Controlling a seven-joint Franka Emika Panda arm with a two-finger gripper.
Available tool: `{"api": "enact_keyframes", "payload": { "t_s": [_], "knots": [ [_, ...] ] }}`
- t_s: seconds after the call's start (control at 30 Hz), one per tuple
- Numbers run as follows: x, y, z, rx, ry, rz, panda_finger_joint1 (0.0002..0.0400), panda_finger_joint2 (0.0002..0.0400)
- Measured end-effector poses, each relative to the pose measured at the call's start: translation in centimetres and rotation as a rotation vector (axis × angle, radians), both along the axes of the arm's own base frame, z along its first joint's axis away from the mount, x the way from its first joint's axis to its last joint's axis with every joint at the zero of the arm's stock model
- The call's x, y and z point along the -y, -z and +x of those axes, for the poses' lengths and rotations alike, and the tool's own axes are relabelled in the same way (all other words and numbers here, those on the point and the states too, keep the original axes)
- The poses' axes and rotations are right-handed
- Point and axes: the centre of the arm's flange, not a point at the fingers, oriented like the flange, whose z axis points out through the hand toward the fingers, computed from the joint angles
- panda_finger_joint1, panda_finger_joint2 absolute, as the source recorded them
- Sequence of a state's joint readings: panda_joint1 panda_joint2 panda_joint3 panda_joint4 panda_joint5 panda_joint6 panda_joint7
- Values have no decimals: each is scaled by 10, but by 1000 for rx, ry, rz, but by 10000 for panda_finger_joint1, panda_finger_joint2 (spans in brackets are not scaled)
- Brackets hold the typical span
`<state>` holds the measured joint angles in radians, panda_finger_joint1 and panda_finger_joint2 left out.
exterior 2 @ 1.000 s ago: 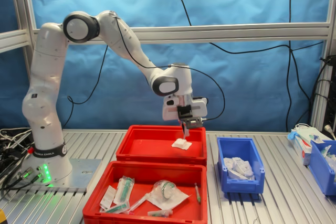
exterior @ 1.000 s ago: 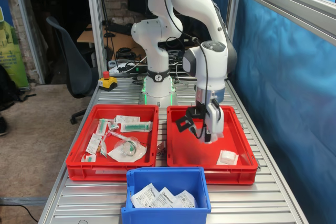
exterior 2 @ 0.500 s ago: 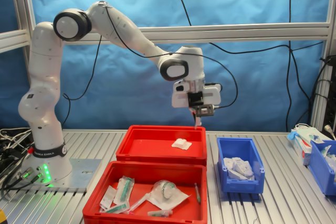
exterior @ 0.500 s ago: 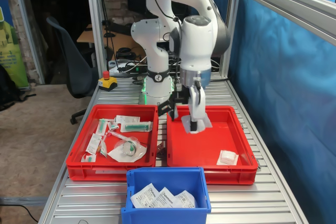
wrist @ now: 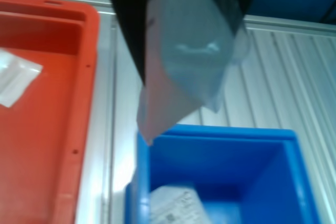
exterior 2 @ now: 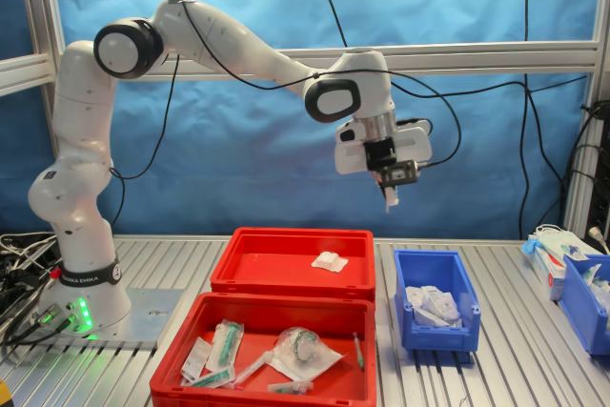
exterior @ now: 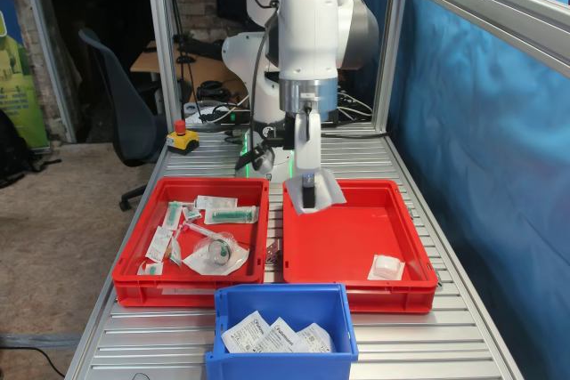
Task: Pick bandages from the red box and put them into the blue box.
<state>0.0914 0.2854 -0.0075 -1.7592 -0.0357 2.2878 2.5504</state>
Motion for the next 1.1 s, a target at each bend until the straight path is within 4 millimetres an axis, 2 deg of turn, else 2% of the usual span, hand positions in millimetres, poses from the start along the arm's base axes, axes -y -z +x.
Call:
{"api": "enact_keyframes", "payload": {
  "t_s": [0.13,0.37,0.83,1.1],
  "knots": [
    [8,-5,15,22,14,1,60,60],
    [14,1,35,30,24,1,60,60],
    [21,39,76,26,39,-9,60,60],
    [27,55,87,21,47,-17,60,60]
  ]
}}
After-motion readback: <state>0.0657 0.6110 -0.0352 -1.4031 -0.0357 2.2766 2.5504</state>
